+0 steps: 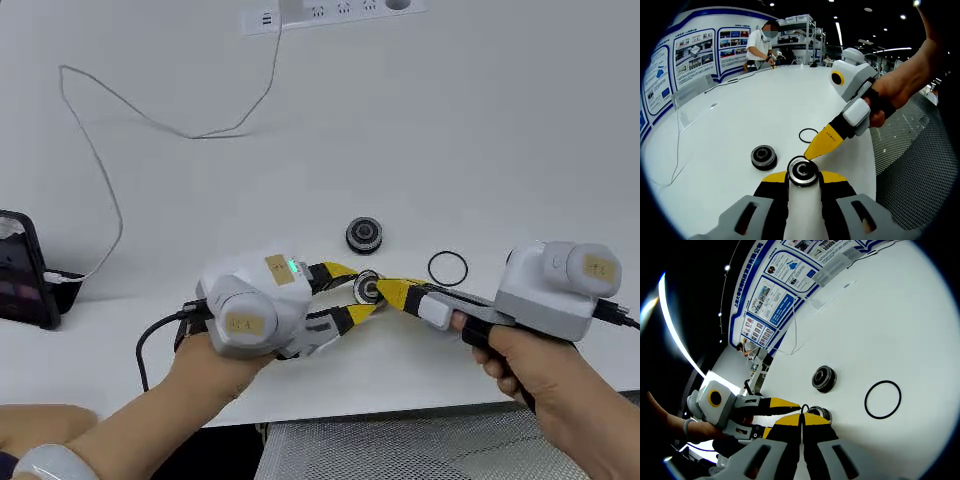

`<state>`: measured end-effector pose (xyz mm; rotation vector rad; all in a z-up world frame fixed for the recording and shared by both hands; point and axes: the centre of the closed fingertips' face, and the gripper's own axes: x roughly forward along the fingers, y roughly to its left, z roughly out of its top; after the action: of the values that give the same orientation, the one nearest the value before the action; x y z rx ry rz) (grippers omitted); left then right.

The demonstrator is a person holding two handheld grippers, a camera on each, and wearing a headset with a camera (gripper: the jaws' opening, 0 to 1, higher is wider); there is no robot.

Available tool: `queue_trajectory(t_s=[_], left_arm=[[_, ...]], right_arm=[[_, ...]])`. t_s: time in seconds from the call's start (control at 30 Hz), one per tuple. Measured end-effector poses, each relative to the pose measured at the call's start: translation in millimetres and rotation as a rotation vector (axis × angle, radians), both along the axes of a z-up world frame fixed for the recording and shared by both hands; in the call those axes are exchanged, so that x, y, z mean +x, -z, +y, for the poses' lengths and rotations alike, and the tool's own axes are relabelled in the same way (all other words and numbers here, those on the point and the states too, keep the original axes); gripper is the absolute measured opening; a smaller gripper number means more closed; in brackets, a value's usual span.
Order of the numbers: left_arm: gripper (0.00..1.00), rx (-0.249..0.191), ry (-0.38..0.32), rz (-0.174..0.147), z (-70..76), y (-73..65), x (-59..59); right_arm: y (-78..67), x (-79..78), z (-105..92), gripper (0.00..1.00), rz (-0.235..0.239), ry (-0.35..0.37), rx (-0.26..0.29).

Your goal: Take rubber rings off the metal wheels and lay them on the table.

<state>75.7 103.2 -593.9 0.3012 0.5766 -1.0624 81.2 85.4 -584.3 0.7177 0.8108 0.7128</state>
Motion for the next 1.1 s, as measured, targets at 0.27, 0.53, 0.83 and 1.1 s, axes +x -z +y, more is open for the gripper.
queue_trajectory(t_s=[0.27, 0.53, 0.83, 1.1], left_arm=[[0.35, 0.002, -0.031, 0.004, 7.1, 0.8, 1.4], [0.37, -0.001, -0.044, 0.008, 12.7, 2.5, -0.5], [0.39, -0.022, -0.066, 0.000, 17.1, -1.3, 0.8], [0.47, -0.060, -0.090, -0.019, 21.1, -9.4, 3.2]], right_arm=[[-3.8, -0.3, 0.9, 0.02, -0.005, 0.001, 0.011], [-9.2, 0.1, 2.3, 0.02, -0.008, 0.006, 0.029], [-21.0, 1.7, 0.2, 0.02, -0.018, 0.021, 0.050], [-25.2, 0.5, -2.3, 0.02, -0.020, 0.029, 0.055]])
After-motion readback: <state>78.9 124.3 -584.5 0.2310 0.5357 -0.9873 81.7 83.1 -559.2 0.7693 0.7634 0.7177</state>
